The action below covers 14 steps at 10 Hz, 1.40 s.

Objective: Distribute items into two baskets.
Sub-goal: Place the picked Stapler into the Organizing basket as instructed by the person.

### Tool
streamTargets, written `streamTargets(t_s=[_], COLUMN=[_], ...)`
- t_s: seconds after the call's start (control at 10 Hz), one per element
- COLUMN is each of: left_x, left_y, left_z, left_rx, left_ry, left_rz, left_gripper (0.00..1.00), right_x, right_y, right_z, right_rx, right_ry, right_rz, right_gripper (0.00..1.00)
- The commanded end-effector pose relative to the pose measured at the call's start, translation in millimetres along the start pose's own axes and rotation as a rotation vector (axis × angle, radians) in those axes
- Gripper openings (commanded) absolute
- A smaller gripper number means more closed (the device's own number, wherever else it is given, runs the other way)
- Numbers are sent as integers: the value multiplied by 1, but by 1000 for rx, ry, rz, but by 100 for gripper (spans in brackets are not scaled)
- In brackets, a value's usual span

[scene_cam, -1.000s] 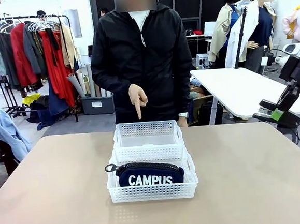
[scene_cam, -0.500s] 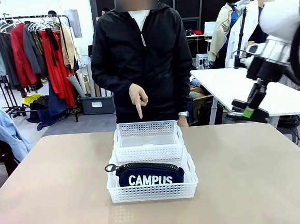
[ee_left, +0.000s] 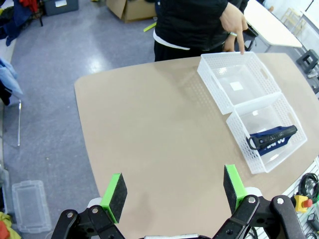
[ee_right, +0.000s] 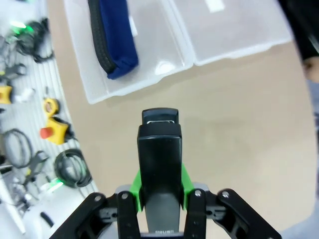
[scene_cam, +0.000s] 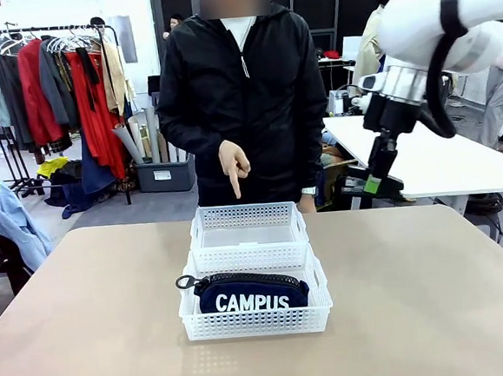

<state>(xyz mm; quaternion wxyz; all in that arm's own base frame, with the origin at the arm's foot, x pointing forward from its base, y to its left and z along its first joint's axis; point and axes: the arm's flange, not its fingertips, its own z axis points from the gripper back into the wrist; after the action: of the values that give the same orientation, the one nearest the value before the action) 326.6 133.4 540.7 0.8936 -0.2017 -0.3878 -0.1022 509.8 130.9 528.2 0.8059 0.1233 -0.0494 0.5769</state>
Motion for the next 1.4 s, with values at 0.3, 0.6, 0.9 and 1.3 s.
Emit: streamTargets(t_s=[0.3, 0.6, 0.9, 1.3], left_x=[0, 0, 0, 0], left_y=[-2, -2, -2, -2], left_z=[0, 0, 0, 0], left_rx=[-8, -8, -8, -8], left_ry=[-4, -4, -4, -4], left_rz=[7, 7, 7, 7], left_gripper=[100, 100, 100, 100], right_x=[83, 132, 176, 215], right_y=[-21, -38, -40, -40], right_z=[-14, -37, -56, -91], right_rx=[-13, -4, 21, 44], right_ry=[137, 197, 211, 167], right_rz=[113, 189, 255, 264], right_gripper=[0, 0, 0, 0])
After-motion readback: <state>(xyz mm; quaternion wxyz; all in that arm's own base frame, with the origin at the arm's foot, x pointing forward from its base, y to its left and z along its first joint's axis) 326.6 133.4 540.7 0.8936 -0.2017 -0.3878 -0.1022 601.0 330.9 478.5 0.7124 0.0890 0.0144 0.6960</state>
